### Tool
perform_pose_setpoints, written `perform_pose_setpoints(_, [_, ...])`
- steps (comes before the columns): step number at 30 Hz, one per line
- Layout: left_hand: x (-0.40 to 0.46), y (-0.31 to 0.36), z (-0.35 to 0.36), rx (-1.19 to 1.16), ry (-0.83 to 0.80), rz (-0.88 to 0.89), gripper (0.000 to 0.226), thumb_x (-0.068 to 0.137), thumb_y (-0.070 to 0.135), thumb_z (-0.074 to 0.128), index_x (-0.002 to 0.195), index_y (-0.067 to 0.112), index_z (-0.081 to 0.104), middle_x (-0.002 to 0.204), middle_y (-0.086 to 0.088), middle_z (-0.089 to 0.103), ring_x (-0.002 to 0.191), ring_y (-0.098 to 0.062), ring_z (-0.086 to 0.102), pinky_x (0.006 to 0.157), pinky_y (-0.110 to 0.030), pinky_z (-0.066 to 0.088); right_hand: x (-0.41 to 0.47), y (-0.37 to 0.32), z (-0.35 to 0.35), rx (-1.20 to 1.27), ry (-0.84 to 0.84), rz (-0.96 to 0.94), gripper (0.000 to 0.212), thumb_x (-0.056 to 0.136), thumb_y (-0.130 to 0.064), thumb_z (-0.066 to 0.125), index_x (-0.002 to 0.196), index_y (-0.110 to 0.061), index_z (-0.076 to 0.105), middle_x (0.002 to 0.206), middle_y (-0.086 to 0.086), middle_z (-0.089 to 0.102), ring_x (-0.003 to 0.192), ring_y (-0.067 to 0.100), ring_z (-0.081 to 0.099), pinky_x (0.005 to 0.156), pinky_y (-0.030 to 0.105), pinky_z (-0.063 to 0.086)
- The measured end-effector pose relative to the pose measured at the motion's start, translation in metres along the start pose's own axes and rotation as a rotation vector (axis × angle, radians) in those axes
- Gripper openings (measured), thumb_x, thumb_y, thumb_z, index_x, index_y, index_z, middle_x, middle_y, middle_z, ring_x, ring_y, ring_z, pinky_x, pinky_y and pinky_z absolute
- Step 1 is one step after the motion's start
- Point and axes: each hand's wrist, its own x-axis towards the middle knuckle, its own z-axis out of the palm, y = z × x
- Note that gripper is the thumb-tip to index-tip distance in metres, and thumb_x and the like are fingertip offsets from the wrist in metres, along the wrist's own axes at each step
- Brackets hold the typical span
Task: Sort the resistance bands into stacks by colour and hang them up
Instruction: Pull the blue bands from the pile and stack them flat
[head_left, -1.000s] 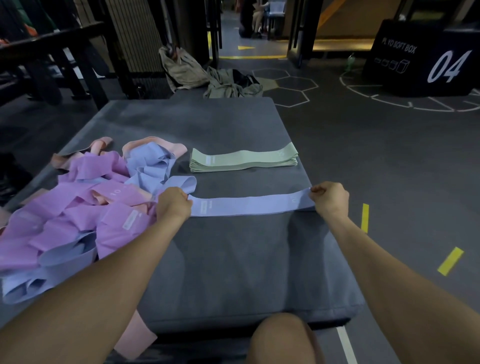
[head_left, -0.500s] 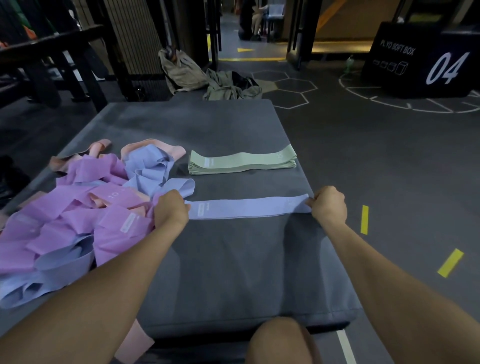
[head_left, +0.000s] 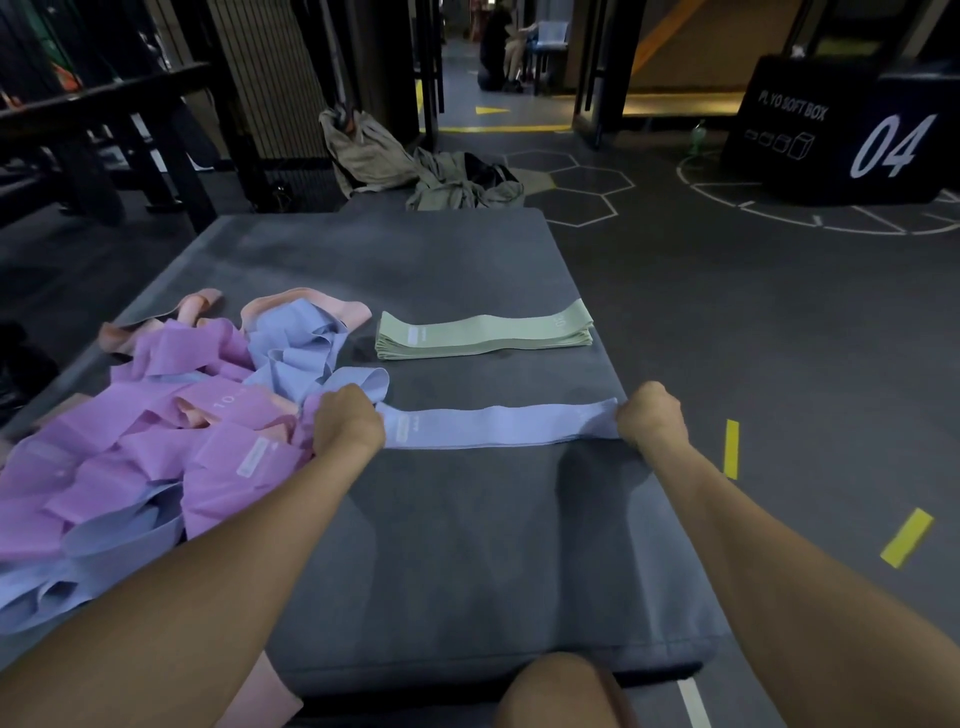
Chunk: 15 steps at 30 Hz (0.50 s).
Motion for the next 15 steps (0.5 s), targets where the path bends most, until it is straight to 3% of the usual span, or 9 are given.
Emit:
perform_pose_setpoints(5, [0.008, 0.013, -0.009, -0.283, 0.068, 0.129, 0.002, 0.088, 0.007, 0.057, 0.087, 0.007, 0.055, 0.110, -0.019, 0.063, 0.103, -0.034, 0.056, 0.082, -0.032, 0.041, 0.017, -0.007, -0.005, 0.085, 0.071, -0.026, 0.030, 0.091, -0.013, 0.050, 0.114, 0.006, 0.055, 0.123, 0.027, 0.054, 0.110, 0.042, 0.055, 0.086, 0.039, 0.046])
perform_pose_setpoints(6, [0.012, 0.015, -0.010, -0.301, 0.051, 0.119, 0.006, 0.088, 0.008, 0.057, 0.086, 0.009, 0.052, 0.109, -0.020, 0.063, 0.103, -0.034, 0.056, 0.081, -0.032, 0.041, 0.020, -0.007, -0.004, 0.100, 0.076, -0.030, 0.029, 0.090, -0.014, 0.051, 0.111, 0.007, 0.056, 0.121, 0.027, 0.056, 0.107, 0.042, 0.056, 0.084, 0.039, 0.046])
perform_pose_setpoints(13, [0.028, 0.008, -0.005, -0.150, -0.012, 0.088, 0.015, 0.089, 0.013, 0.058, 0.093, 0.000, 0.062, 0.107, -0.020, 0.064, 0.105, -0.037, 0.056, 0.084, -0.035, 0.043, 0.038, -0.001, 0.006, 0.146, 0.069, -0.067, 0.014, 0.088, -0.013, 0.052, 0.085, 0.001, 0.057, 0.094, 0.022, 0.059, 0.081, 0.033, 0.054, 0.069, 0.030, 0.039])
perform_pose_setpoints(15, [0.028, 0.009, -0.004, -0.128, -0.003, 0.092, 0.012, 0.087, 0.009, 0.058, 0.077, 0.004, 0.061, 0.096, -0.019, 0.062, 0.100, -0.036, 0.057, 0.077, -0.034, 0.042, 0.040, -0.001, 0.010, 0.140, 0.083, -0.097, 0.017, 0.088, -0.013, 0.053, 0.087, 0.003, 0.060, 0.098, 0.024, 0.063, 0.084, 0.035, 0.057, 0.068, 0.029, 0.038])
